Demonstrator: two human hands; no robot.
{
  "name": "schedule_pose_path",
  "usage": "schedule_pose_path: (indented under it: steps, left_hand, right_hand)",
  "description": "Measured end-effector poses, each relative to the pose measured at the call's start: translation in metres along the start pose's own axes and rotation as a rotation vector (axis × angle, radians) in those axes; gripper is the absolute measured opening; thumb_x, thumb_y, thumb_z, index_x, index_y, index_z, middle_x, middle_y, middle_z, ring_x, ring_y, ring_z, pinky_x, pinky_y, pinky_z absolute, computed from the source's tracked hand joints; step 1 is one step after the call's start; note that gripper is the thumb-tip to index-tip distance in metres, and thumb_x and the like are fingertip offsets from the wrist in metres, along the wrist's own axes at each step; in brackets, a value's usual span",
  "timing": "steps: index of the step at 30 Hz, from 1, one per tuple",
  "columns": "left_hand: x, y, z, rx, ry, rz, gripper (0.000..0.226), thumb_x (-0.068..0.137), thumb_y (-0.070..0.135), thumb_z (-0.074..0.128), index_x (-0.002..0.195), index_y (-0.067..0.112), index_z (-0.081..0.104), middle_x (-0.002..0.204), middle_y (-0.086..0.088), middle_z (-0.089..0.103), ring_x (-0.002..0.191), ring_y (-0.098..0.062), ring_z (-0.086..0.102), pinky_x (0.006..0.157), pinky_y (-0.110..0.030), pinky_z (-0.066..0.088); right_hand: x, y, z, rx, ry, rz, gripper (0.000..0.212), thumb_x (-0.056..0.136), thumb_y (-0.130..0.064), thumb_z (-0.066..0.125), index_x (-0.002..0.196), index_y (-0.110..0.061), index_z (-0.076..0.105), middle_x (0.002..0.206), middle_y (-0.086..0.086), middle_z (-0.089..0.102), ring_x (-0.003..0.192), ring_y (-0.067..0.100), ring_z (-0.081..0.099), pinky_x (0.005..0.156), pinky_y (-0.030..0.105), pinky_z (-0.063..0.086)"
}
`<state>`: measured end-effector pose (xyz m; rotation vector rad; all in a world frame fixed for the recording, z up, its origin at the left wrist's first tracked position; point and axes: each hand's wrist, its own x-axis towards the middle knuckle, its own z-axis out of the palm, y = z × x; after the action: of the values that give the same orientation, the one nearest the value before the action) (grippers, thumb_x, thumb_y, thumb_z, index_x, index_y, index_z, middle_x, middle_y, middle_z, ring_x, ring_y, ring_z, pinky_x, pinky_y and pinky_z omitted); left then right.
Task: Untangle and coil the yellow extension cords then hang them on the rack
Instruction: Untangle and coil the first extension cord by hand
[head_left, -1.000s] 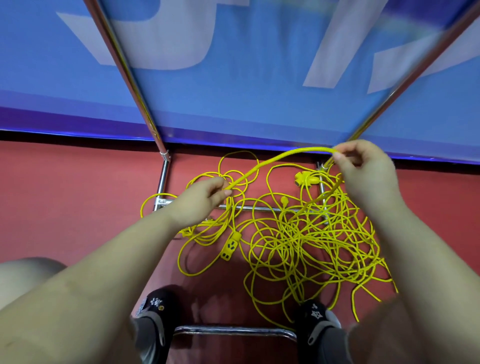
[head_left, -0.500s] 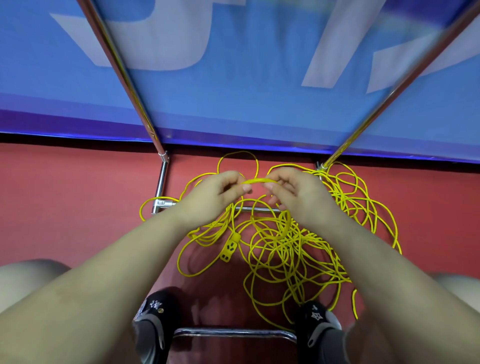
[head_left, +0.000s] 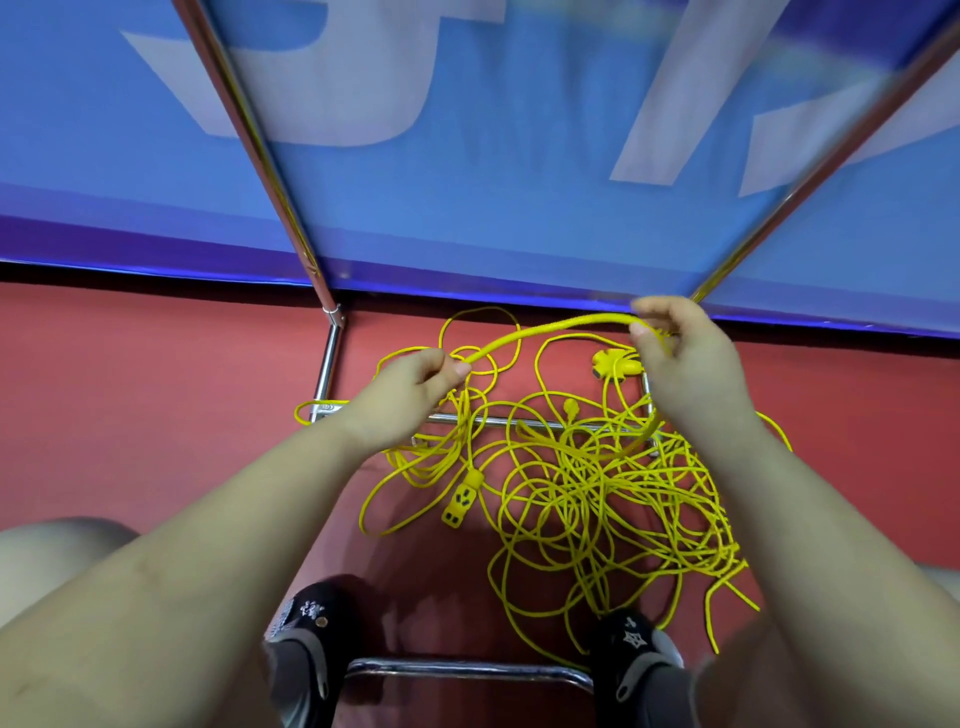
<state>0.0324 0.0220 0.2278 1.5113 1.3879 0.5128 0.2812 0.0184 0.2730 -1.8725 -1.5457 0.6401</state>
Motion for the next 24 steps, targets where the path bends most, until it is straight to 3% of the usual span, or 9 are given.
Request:
schedule_pose_path:
  steps: [2, 4, 6, 8, 11, 14, 16, 18, 24]
  left_hand:
    - [-0.001, 0.007, 0.001, -0.031, 0.036, 0.043, 0.039, 0.096, 0.031, 0.049, 0.084, -0.006, 0.052, 0.07, -0.007, 0.039, 0.059, -0.01, 0.035, 0.051, -0.021, 0.032]
    - [-0.002, 0.015, 0.003, -0.06, 0.025, 0.096, 0.032, 0.095, 0.03, 0.052, 0.076, 0.004, 0.054, 0.068, -0.004, 0.042, 0.061, -0.012, 0.038, 0.051, -0.022, 0.034]
    - [-0.004, 0.026, 0.006, -0.085, -0.002, 0.14, 0.027, 0.094, 0.028, 0.054, 0.069, 0.017, 0.054, 0.056, 0.014, 0.045, 0.056, -0.006, 0.037, 0.052, -0.02, 0.033]
    - [-0.005, 0.036, 0.009, -0.097, -0.019, 0.168, 0.026, 0.093, 0.026, 0.056, 0.067, 0.022, 0.053, 0.048, 0.018, 0.043, 0.05, 0.0, 0.035, 0.05, -0.017, 0.033]
    - [-0.006, 0.04, 0.009, -0.129, -0.045, 0.178, 0.024, 0.092, 0.028, 0.056, 0.068, 0.024, 0.054, 0.048, 0.017, 0.043, 0.05, 0.0, 0.036, 0.051, -0.017, 0.033]
    - [-0.006, 0.026, 0.007, -0.17, -0.11, 0.119, 0.035, 0.083, 0.054, 0.058, 0.067, 0.022, 0.053, 0.064, 0.001, 0.044, 0.062, -0.014, 0.039, 0.059, -0.031, 0.034]
    - [-0.007, 0.015, 0.005, -0.11, -0.163, 0.067, 0.061, 0.073, 0.068, 0.049, 0.078, 0.008, 0.054, 0.074, -0.006, 0.045, 0.069, -0.017, 0.041, 0.062, -0.043, 0.038]
    - [-0.006, 0.002, 0.002, -0.047, -0.175, 0.027, 0.073, 0.073, 0.071, 0.045, 0.089, 0.0, 0.052, 0.08, -0.006, 0.046, 0.074, -0.016, 0.043, 0.074, -0.05, 0.043]
    - [0.003, -0.016, 0.002, 0.152, -0.057, 0.003, 0.013, 0.097, 0.028, 0.048, 0.097, 0.016, 0.052, 0.087, 0.003, 0.058, 0.081, -0.019, 0.053, 0.077, -0.031, 0.042]
  right_hand:
    - [-0.006, -0.002, 0.005, -0.008, -0.086, -0.05, 0.047, 0.09, -0.018, 0.058, 0.135, -0.019, 0.043, 0.128, 0.001, 0.051, 0.106, 0.014, 0.055, 0.092, 0.021, 0.038]
    - [-0.016, -0.009, 0.016, 0.01, -0.23, -0.153, 0.053, 0.09, -0.022, 0.059, 0.139, -0.024, 0.038, 0.131, -0.001, 0.049, 0.115, 0.009, 0.05, 0.099, 0.022, 0.036]
    - [-0.026, -0.014, 0.027, 0.059, -0.373, -0.175, 0.045, 0.09, -0.026, 0.058, 0.132, -0.03, 0.045, 0.121, -0.006, 0.057, 0.112, 0.006, 0.054, 0.1, 0.027, 0.041]
    - [-0.031, -0.017, 0.036, 0.134, -0.44, -0.165, 0.025, 0.09, -0.026, 0.059, 0.115, -0.033, 0.056, 0.101, -0.008, 0.065, 0.096, 0.008, 0.062, 0.092, 0.039, 0.048]
    - [-0.029, -0.024, 0.036, 0.176, -0.397, -0.173, 0.015, 0.09, -0.022, 0.059, 0.086, -0.037, 0.059, 0.078, -0.004, 0.067, 0.077, 0.013, 0.067, 0.075, 0.046, 0.053]
    - [-0.03, -0.03, 0.032, 0.19, -0.372, -0.216, 0.019, 0.091, -0.021, 0.057, 0.084, -0.038, 0.057, 0.072, -0.01, 0.066, 0.07, 0.003, 0.066, 0.068, 0.034, 0.056]
    - [-0.03, -0.034, 0.029, 0.196, -0.331, -0.243, 0.016, 0.09, -0.026, 0.057, 0.085, -0.041, 0.057, 0.07, -0.009, 0.066, 0.067, 0.003, 0.065, 0.064, 0.026, 0.055]
    - [-0.028, -0.034, 0.023, 0.231, -0.238, -0.245, 0.012, 0.088, -0.032, 0.052, 0.084, -0.043, 0.056, 0.072, -0.002, 0.068, 0.067, 0.009, 0.066, 0.066, 0.035, 0.056]
    - [-0.013, -0.023, 0.01, 0.306, 0.055, -0.102, 0.01, 0.095, -0.019, 0.05, 0.095, -0.023, 0.059, 0.077, -0.008, 0.066, 0.067, 0.008, 0.066, 0.068, 0.034, 0.055]
